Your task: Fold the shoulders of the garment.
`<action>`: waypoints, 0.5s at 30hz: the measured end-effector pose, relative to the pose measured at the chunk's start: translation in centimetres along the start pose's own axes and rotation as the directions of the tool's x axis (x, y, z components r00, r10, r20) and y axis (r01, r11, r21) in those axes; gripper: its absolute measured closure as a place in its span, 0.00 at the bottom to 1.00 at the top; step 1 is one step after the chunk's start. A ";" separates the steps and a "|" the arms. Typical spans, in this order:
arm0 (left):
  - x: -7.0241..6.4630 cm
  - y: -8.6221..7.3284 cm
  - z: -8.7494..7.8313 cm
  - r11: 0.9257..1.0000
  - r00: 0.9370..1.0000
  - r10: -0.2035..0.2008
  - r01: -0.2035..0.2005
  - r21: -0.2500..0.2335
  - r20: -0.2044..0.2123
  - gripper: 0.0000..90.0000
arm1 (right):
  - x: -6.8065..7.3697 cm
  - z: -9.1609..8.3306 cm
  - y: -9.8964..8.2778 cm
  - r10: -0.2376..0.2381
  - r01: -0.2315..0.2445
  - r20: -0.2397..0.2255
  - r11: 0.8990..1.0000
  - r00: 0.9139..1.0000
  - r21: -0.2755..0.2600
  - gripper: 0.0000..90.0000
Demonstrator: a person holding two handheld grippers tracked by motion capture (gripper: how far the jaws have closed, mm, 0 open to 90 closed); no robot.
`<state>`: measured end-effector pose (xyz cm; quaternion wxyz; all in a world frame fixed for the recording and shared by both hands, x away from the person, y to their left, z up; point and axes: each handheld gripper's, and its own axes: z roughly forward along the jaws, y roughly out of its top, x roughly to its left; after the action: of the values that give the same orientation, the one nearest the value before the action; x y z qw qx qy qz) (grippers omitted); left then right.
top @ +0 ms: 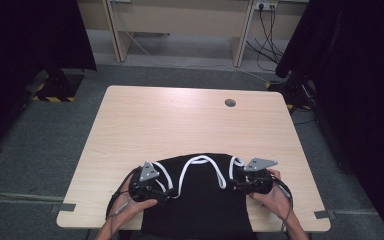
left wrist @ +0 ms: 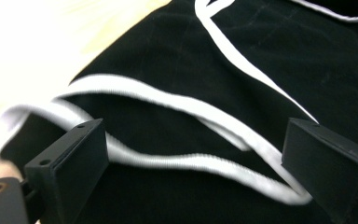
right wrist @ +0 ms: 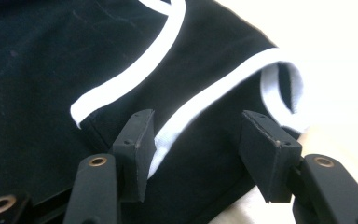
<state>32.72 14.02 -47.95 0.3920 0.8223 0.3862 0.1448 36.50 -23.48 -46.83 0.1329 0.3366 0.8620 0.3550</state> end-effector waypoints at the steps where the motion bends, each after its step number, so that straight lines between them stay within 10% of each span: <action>1: -0.1 -0.3 0.2 1.000 1.000 0.000 0.000 0.021 0.001 0.08 | -0.1 0.2 -0.1 0.014 -0.014 -0.013 1.000 1.000 0.004 0.50; 15: 0.6 1.5 2.2 1.000 1.000 -0.019 0.019 0.023 -0.002 0.07 | -2.3 0.7 0.3 0.039 -0.039 0.010 0.999 0.999 -0.003 0.49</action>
<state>35.04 12.75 -48.30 0.3834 0.8230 0.3960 0.1374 38.67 -24.48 -47.18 0.1308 0.3549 0.8541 0.3569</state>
